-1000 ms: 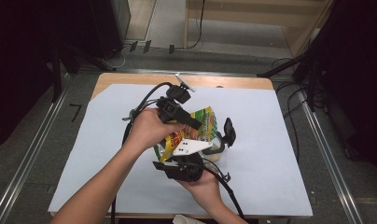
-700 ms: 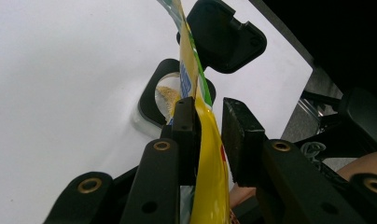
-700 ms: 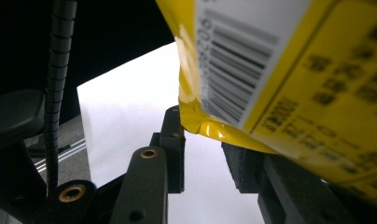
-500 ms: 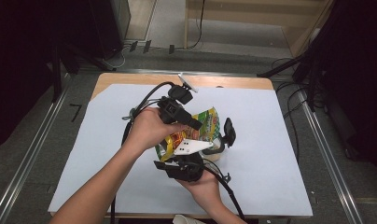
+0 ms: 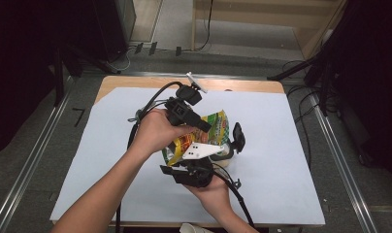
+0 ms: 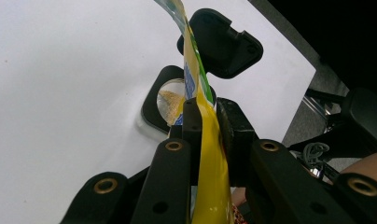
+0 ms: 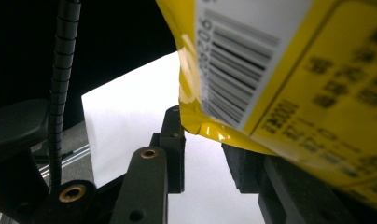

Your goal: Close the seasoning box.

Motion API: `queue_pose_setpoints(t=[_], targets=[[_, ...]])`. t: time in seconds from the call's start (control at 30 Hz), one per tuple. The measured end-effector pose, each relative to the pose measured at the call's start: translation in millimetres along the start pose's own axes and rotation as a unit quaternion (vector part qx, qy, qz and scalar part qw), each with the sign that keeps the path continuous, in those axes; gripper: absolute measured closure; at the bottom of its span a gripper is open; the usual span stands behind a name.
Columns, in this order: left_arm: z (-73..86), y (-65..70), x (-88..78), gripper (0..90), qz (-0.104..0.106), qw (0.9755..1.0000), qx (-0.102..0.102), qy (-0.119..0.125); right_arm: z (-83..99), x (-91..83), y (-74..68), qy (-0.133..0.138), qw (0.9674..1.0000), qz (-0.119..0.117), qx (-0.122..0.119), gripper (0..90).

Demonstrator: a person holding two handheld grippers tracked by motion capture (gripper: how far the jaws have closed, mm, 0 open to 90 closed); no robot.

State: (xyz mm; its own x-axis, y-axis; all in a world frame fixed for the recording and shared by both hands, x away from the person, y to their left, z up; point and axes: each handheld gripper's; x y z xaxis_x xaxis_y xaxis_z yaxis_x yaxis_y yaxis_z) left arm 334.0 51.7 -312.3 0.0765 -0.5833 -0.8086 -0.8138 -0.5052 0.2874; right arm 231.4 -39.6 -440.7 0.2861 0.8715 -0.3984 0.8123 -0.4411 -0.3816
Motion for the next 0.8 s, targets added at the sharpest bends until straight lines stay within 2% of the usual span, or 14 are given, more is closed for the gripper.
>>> queue_pose_setpoints(t=[0.5,0.8], targets=[[-1.3,-4.6,1.7,82.6,0.005,1.0,-0.007,-0.004,-0.8,0.2,-1.9,-0.001,1.0,0.0,-0.004,71.1],[-1.4,-5.0,2.7,82.8,0.001,1.0,-0.001,-0.006,-0.3,2.0,-1.3,-0.001,1.0,0.003,-0.005,69.8]])
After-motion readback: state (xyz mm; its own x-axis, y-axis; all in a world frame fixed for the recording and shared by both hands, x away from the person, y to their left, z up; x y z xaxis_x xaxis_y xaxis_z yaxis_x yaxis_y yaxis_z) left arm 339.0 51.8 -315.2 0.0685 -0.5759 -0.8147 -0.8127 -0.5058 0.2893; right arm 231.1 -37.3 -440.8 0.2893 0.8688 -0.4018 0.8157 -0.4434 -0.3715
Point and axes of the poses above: each handheld gripper's, and its own axes: x roughly forward along the jaws, z roughly out of its underside, y roughly to its right, and after that the axes turned 7 degrees about x, right-handed
